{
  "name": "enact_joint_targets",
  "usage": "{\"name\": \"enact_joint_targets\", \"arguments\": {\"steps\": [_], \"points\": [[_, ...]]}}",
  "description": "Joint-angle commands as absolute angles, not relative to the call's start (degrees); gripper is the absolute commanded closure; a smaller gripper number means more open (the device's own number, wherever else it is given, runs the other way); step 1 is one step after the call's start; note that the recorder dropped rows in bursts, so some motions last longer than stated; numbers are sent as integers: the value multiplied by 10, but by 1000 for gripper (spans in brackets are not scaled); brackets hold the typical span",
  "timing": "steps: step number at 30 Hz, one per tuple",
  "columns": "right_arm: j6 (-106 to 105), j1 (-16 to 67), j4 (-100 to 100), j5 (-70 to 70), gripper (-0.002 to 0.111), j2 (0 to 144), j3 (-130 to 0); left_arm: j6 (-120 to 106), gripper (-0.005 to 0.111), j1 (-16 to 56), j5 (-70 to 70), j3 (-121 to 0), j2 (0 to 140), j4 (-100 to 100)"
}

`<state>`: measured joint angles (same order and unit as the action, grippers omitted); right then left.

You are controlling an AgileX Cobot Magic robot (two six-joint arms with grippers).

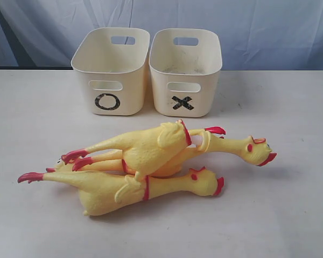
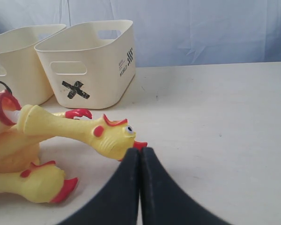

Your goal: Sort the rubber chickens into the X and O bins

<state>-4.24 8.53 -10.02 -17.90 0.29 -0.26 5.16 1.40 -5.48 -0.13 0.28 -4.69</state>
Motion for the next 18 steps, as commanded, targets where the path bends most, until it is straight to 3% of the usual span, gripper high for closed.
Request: {"name": "enact_joint_targets", "arguments": {"steps": [1, 5, 14, 18], "points": [[-43, 87, -101, -174, 109, 0, 0, 166, 107, 13, -108, 0, 0, -97], [-43, 87, -101, -174, 109, 0, 0, 292, 107, 13, -130, 0, 0, -39], [-43, 87, -101, -174, 109, 0, 0, 708, 107, 13, -171, -42, 82, 471], [-43, 87, -101, -174, 109, 0, 0, 776, 107, 13, -218, -67, 151, 577]]}}
